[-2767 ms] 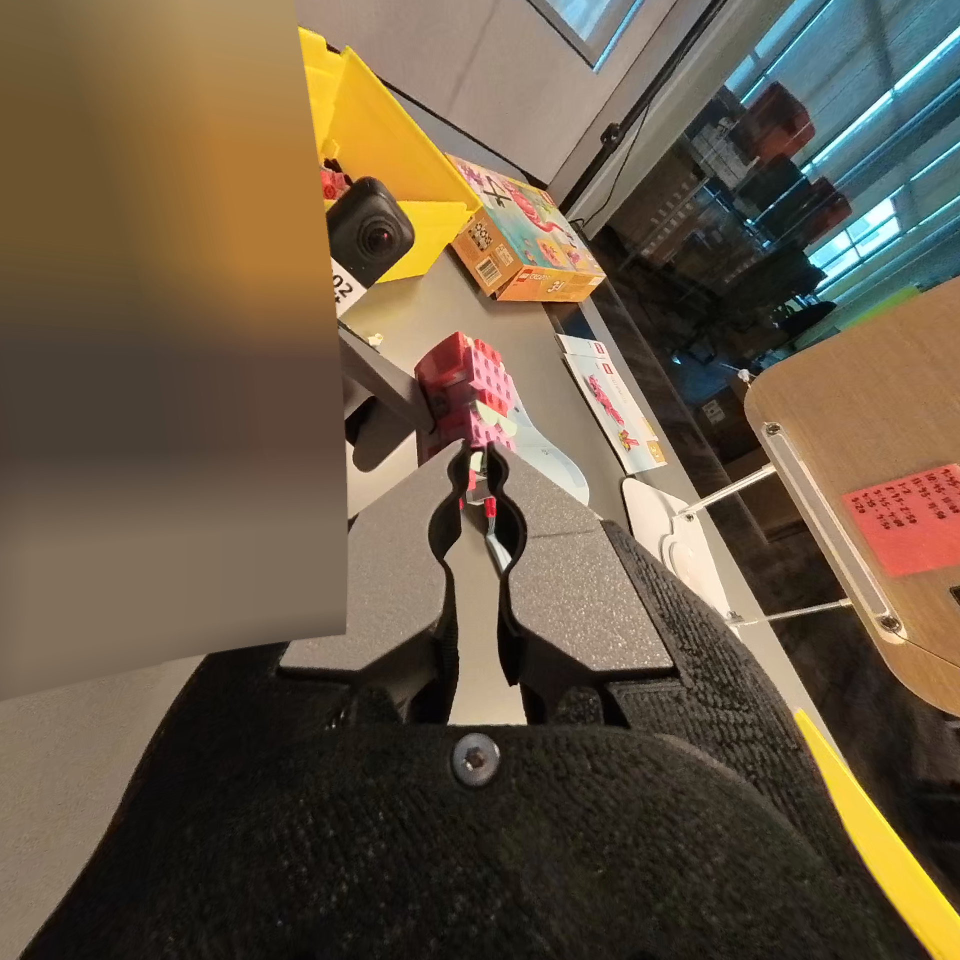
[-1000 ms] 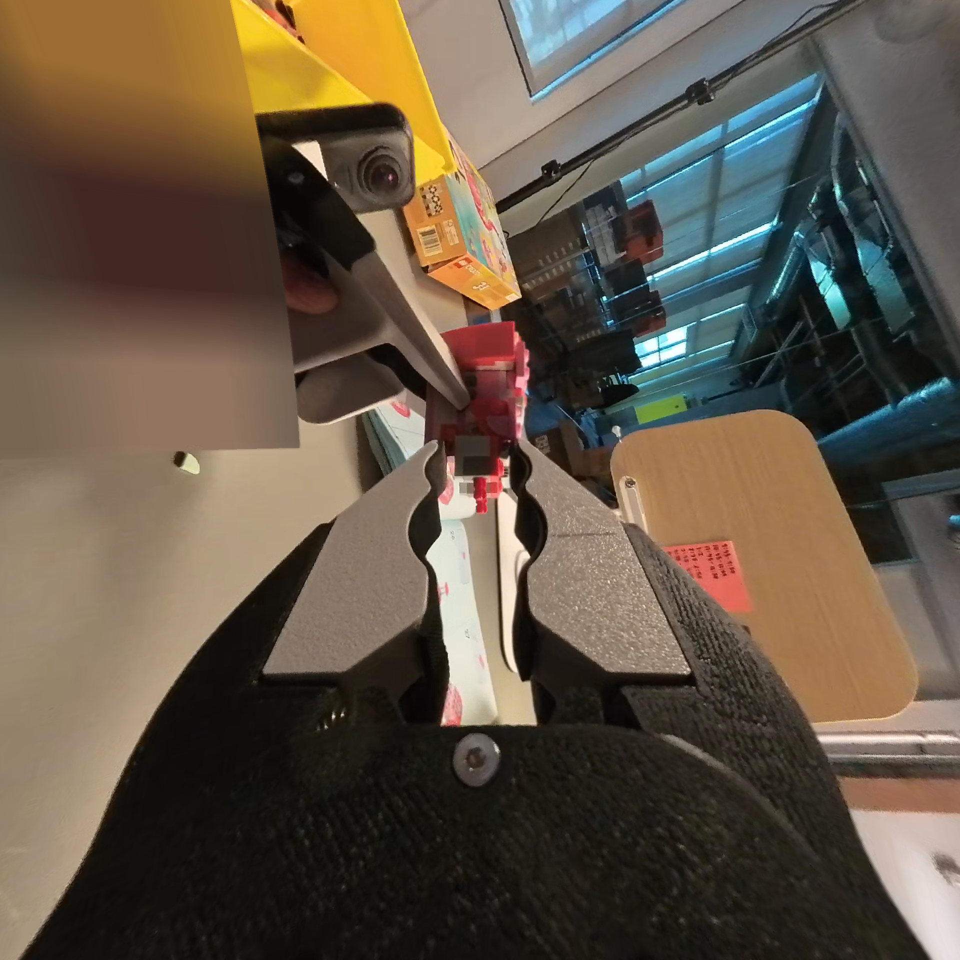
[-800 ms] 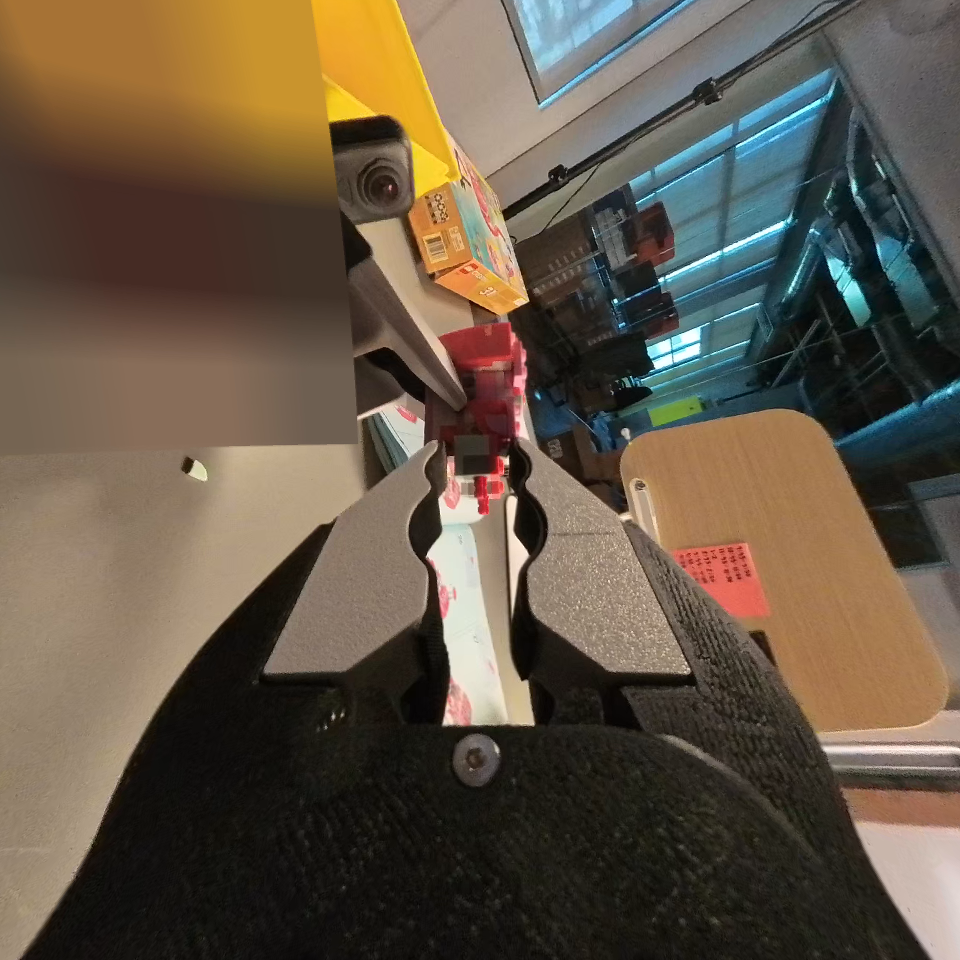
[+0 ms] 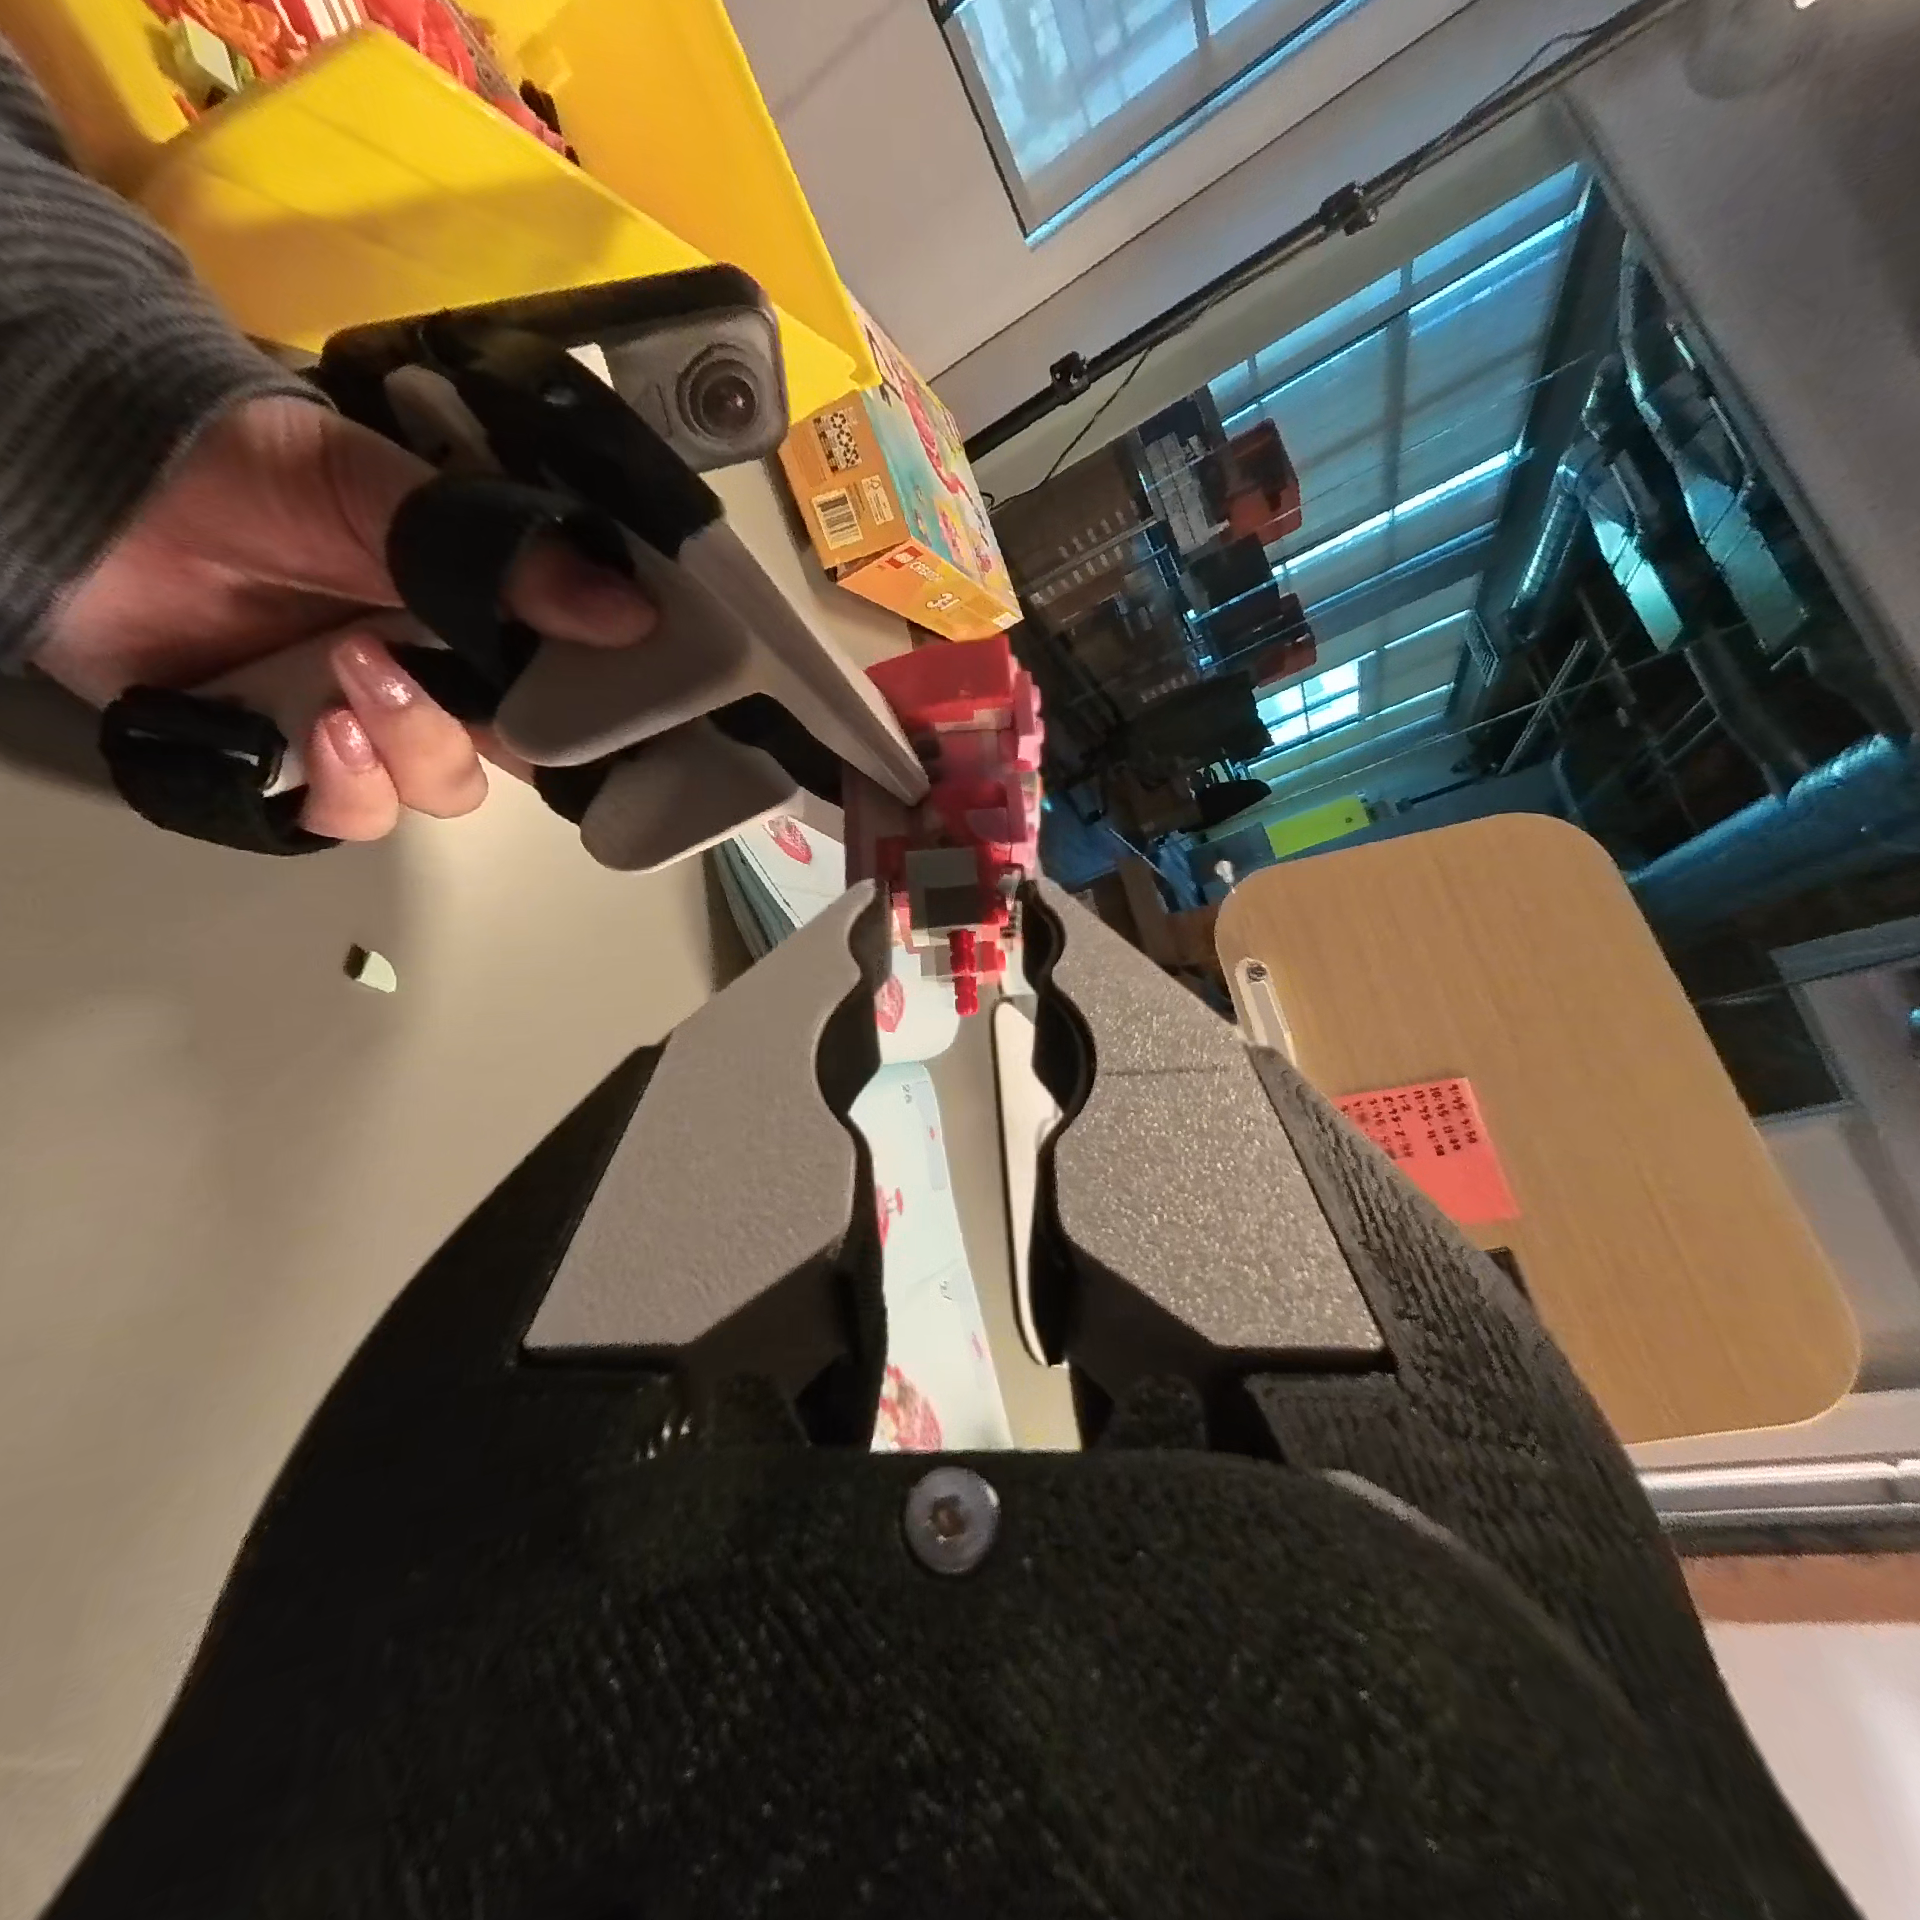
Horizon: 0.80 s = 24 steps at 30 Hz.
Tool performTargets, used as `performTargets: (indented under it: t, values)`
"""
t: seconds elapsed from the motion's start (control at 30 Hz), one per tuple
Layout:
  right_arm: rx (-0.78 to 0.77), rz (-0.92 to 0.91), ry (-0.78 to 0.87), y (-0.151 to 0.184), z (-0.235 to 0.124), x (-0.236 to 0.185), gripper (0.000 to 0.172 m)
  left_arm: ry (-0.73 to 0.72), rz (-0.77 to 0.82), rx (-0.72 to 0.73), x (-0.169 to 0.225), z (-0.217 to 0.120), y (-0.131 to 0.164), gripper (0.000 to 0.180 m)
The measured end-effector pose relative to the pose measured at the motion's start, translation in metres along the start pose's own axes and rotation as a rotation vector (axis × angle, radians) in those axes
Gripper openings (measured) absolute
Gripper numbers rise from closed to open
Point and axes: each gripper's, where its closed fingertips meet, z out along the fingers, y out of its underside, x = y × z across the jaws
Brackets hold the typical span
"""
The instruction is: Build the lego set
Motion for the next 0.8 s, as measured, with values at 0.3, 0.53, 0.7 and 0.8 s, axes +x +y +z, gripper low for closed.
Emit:
performTargets:
  t: [0.3, 0.53, 0.7, 0.8]
  values:
    - [-0.001, -0.038, -0.02, 0.0008, 0.0009, -0.0024, 0.022, -0.006, -0.014, -0.006, -0.0015, 0.0002, 0.0011, 0.023]
    - [-0.012, -0.076, -0.066, 0.0027, -0.0012, -0.0042, 0.021, -0.006, -0.023, -0.025, -0.0013, 0.0007, 0.0041, 0.023]
    - [-0.018, -0.082, -0.138, 0.0041, -0.0039, -0.007, 0.02, -0.01, -0.025, -0.042, -0.0018, 0.0013, 0.0069, 0.023]
    - [-0.016, -0.058, -0.17, 0.0044, -0.0049, -0.0077, 0.02, -0.01, -0.033, -0.047, -0.0022, 0.0015, 0.0077, 0.023]
